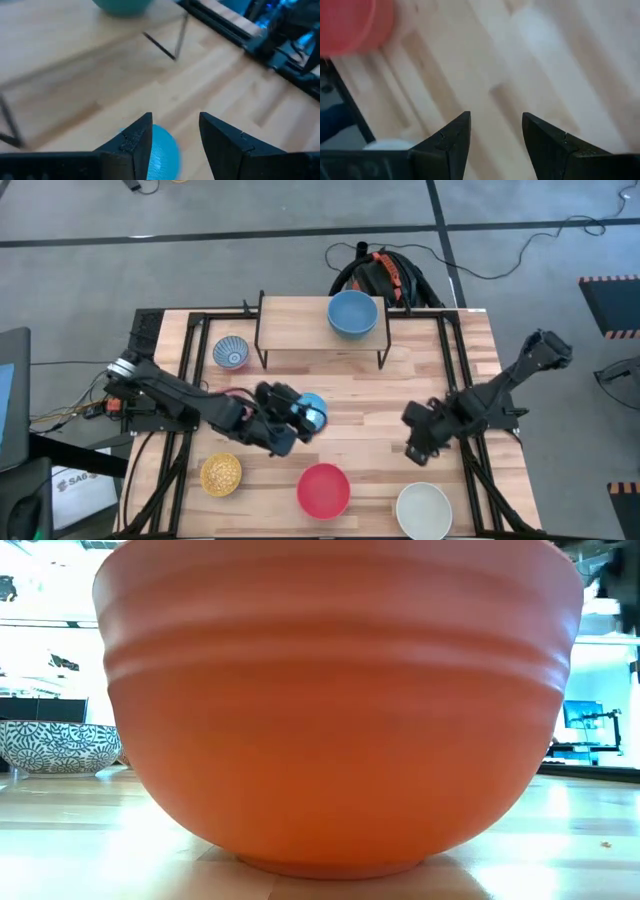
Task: Place and stack bowls onto a shelf
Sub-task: Stack the white bowl on top of the blue bowl on the shelf
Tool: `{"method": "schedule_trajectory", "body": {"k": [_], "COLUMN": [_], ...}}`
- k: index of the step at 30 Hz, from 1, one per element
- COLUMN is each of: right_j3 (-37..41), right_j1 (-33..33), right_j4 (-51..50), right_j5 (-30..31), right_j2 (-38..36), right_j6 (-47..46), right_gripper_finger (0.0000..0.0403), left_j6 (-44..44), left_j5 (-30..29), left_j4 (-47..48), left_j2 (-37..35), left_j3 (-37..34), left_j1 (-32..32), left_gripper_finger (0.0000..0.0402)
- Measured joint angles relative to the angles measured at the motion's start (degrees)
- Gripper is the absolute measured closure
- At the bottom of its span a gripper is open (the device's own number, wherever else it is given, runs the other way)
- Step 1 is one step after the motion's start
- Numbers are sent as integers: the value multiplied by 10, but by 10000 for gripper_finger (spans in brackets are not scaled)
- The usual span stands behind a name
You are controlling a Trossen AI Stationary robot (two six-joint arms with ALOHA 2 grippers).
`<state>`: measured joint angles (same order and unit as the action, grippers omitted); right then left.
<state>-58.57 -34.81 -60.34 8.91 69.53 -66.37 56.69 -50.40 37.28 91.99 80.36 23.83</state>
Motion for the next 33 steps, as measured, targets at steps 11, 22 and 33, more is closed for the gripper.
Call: {"method": "schedule_trajectory", "body": {"k": [11,22,33], "right_j3": [59,64,63], "right_j1": [-212,-243,-236], "right_j4": [123,169,201], "right_j5": [-13,-13,-22], "right_j2": [19,165,194], "right_j6": [-167,-163,-156], "right_gripper_finger": [200,200,276], "left_j6": [0,4,33], "left_j5": [87,89,92], "left_j4": [-213,-222,-213], "left_j2": [89,94,94], "left_j3": [0,0,0], "left_j1": [29,45,58], "left_gripper_finger": [256,256,256]}}
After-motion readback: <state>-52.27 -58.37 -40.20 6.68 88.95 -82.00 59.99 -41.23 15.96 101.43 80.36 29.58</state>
